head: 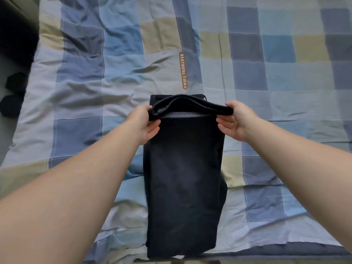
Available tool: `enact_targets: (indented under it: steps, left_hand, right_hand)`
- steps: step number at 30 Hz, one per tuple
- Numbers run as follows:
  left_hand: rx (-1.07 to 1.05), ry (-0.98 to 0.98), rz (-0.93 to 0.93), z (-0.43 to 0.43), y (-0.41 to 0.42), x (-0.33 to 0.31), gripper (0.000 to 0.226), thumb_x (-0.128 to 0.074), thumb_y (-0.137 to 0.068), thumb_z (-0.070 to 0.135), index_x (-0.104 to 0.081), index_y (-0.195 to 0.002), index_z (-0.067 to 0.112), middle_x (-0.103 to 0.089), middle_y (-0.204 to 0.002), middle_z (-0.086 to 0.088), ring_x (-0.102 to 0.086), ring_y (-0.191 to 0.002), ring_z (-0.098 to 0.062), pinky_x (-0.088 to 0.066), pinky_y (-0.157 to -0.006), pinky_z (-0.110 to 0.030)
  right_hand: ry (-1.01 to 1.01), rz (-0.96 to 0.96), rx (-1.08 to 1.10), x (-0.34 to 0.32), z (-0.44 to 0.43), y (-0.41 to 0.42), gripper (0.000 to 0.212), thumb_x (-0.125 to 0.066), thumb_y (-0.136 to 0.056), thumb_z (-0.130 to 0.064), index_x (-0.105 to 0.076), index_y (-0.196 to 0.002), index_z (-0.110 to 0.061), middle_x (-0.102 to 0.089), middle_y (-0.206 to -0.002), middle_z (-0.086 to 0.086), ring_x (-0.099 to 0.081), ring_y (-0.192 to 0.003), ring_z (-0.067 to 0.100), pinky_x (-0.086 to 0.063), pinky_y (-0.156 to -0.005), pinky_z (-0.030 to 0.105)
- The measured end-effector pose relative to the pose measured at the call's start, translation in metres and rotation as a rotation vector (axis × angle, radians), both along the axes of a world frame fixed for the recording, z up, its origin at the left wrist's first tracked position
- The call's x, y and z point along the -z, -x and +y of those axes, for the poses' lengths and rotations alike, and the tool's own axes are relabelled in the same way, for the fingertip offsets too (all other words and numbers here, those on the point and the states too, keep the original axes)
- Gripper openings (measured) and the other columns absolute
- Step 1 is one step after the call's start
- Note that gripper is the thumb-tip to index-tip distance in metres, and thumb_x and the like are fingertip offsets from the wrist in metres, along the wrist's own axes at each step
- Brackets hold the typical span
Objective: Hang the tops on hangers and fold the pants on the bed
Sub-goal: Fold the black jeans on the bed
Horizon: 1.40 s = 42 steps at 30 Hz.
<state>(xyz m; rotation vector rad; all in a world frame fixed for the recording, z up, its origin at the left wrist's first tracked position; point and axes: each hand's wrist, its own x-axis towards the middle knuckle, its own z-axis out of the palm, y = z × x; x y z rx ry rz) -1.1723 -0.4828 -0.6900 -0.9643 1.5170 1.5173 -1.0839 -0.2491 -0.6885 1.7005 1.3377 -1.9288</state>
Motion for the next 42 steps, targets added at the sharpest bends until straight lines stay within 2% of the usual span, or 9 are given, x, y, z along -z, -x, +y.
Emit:
enact_targets:
  steps: [3,8,17,20,27,30,34,38,42]
  left_hand:
    - [0.014,-0.052,0.004,0.0,-0.004,0.021,0.031,-0.05,-0.1,0.04,-0.062,-0.122,0.022,-0.07,-0.109,0.001,-0.069,-0.098,-0.017,-0.05,-0.074,-0.031]
    - [0.051,-0.113,0.06,-0.012,-0.037,0.035,0.059,-0.047,-0.101,0.052,-0.037,-0.152,0.025,-0.058,-0.14,0.0,-0.068,-0.106,-0.021,-0.052,-0.08,-0.034]
    - [0.229,0.008,0.129,-0.041,-0.152,0.013,0.033,-0.051,-0.101,0.044,-0.057,-0.13,0.028,-0.069,-0.123,0.008,-0.069,-0.105,-0.015,-0.054,-0.083,-0.033]
    - [0.23,0.115,0.137,-0.054,-0.2,0.012,0.017,-0.054,-0.101,0.037,-0.063,-0.113,0.029,-0.071,-0.114,0.007,-0.07,-0.1,-0.016,-0.054,-0.083,-0.034]
    - [0.171,0.289,0.137,-0.088,-0.302,0.029,0.006,-0.06,-0.099,0.025,-0.064,-0.103,0.021,-0.071,-0.104,0.0,-0.067,-0.087,-0.015,-0.051,-0.077,-0.031]
    - [0.204,0.424,0.19,-0.101,-0.333,0.047,0.014,-0.067,-0.094,0.027,-0.062,-0.106,0.021,-0.067,-0.109,0.0,-0.066,-0.098,-0.016,-0.048,-0.084,-0.029]
    - [0.272,0.609,0.222,-0.113,-0.353,0.07,0.048,-0.074,-0.086,0.038,-0.053,-0.125,0.019,-0.05,-0.129,-0.001,-0.053,-0.117,-0.019,-0.044,-0.102,-0.036]
    - [0.278,0.463,0.162,-0.12,-0.359,0.082,0.058,-0.073,-0.088,0.038,-0.046,-0.134,0.017,-0.055,-0.129,0.004,-0.054,-0.117,-0.015,-0.042,-0.098,-0.03]
    - [0.306,0.459,0.189,-0.124,-0.36,0.082,0.046,-0.073,-0.088,0.038,-0.053,-0.125,0.018,-0.063,-0.117,0.006,-0.06,-0.107,-0.013,-0.045,-0.09,-0.027]
  right_hand:
    - [0.087,0.053,0.026,0.026,-0.007,0.002,0.017,-0.053,-0.1,-0.031,-0.061,-0.106,-0.017,-0.07,-0.107,0.006,-0.065,-0.109,0.022,-0.053,-0.08,0.038]
    - [0.249,0.161,0.055,0.041,-0.022,-0.016,0.053,-0.056,-0.099,-0.034,-0.043,-0.149,-0.022,-0.053,-0.145,0.001,-0.046,-0.137,0.026,-0.042,-0.107,0.054]
    - [0.33,0.113,0.051,0.034,-0.048,-0.122,0.039,-0.055,-0.099,-0.033,-0.055,-0.136,-0.022,-0.064,-0.133,0.001,-0.054,-0.13,0.027,-0.049,-0.092,0.049]
    - [0.338,0.047,0.052,0.039,-0.061,-0.174,0.043,-0.055,-0.1,-0.032,-0.052,-0.141,-0.021,-0.064,-0.134,0.002,-0.055,-0.129,0.027,-0.049,-0.093,0.048]
    - [0.33,-0.118,0.031,0.064,-0.097,-0.287,0.04,-0.059,-0.099,-0.03,-0.054,-0.137,-0.021,-0.068,-0.127,0.003,-0.058,-0.122,0.023,-0.051,-0.095,0.046]
    - [0.298,-0.165,-0.032,0.074,-0.11,-0.316,0.036,-0.062,-0.097,-0.031,-0.055,-0.132,-0.023,-0.06,-0.135,0.0,-0.053,-0.128,0.019,-0.048,-0.098,0.045]
    - [0.284,-0.186,-0.181,0.093,-0.123,-0.332,0.052,-0.066,-0.094,-0.035,-0.044,-0.141,-0.028,-0.045,-0.151,-0.004,-0.041,-0.139,0.015,-0.041,-0.11,0.049]
    - [0.243,-0.205,-0.307,0.112,-0.129,-0.338,0.083,-0.074,-0.087,-0.04,-0.028,-0.156,-0.029,-0.038,-0.156,-0.007,-0.036,-0.143,0.016,-0.037,-0.113,0.047]
    - [0.204,-0.206,-0.455,0.114,-0.121,-0.34,0.054,-0.071,-0.09,-0.043,-0.051,-0.137,-0.026,-0.055,-0.131,-0.011,-0.049,-0.119,0.015,-0.033,-0.1,0.037]
